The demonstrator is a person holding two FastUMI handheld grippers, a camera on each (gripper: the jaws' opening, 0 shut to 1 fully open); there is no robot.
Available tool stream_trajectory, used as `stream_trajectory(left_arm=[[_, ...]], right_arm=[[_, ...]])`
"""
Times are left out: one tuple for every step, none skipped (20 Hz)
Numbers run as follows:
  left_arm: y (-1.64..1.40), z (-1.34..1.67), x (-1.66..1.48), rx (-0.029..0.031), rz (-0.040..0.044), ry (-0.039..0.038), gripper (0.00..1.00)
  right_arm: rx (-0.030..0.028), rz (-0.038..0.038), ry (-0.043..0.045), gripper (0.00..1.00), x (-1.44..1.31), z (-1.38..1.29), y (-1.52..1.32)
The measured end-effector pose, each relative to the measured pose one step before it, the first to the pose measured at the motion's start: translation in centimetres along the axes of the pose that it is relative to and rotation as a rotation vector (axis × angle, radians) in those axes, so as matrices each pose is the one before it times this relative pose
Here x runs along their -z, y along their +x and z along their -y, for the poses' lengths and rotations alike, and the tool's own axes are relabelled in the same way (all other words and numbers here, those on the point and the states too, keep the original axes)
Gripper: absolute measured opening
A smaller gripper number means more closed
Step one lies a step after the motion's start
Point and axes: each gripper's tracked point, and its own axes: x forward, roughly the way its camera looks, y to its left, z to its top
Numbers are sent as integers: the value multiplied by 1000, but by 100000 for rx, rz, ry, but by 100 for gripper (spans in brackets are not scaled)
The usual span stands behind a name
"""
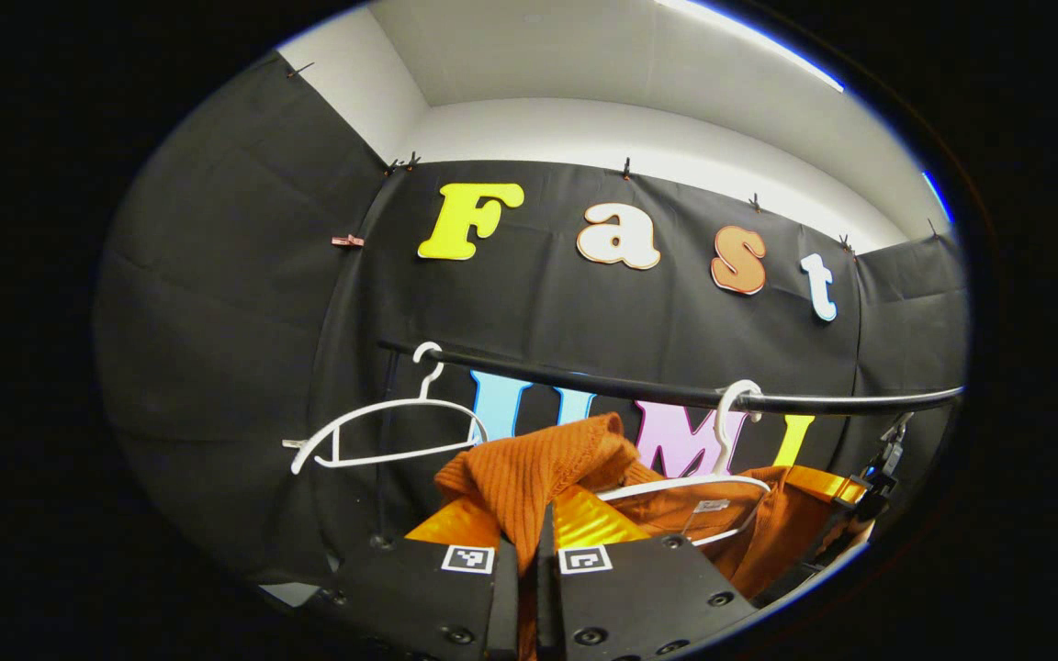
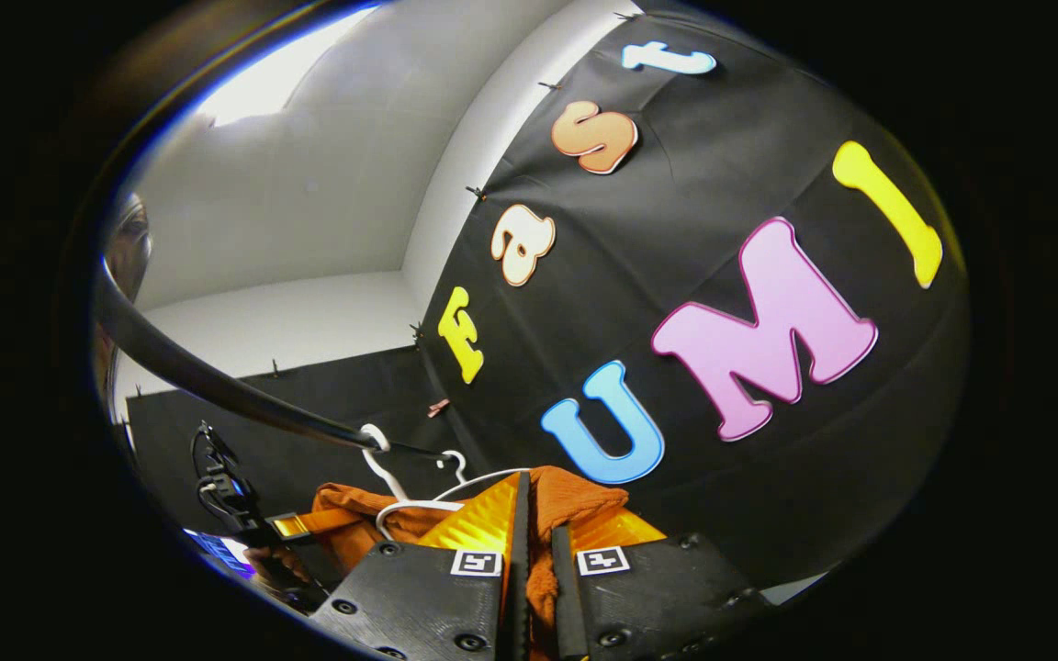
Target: Grasp the clothes on the hanger with both hands and then place them into the laundry hamper below.
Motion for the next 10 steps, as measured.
stream_trajectory(left_arm=[[313, -570, 263, -407, -1376, 2574, 9], [443, -733, 627, -1294, -2065, 3195, 11], [455, -747, 563, -1234, -1697, 4200, 11], [370, -648, 661, -964, -1826, 3837, 10], [214, -957, 796, -1964, -2244, 2385, 12], [201, -1171, 876, -2277, -1804, 358, 11], [505, -730, 694, -162, -1467, -1389, 11], [549, -826, 806, -1200, -1985, -2483, 11], [609, -1025, 834, -1261, -2381, -3496, 11], [635, -794, 886, -668, -1727, -3491, 11]], right_arm=[[1337, -824, -4447, 15, 53, -20, -23], [592, -1236, -4929, 16, 64, -92, 19], [689, -538, -5681, 17, -172, 93, -127], [1054, -297, -5449, 17, -316, 173, 39], [834, 222, -3945, 17, -440, 22, 192], [510, 549, -1271, 17, -414, -101, 205], [-934, 182, 1300, 17, -149, -400, 325], [-1734, 160, 1400, 17, -166, -460, 516], [-1335, -338, 645, 17, -222, -482, 1635], [-1089, -675, -163, 17, 134, -391, 1015]])
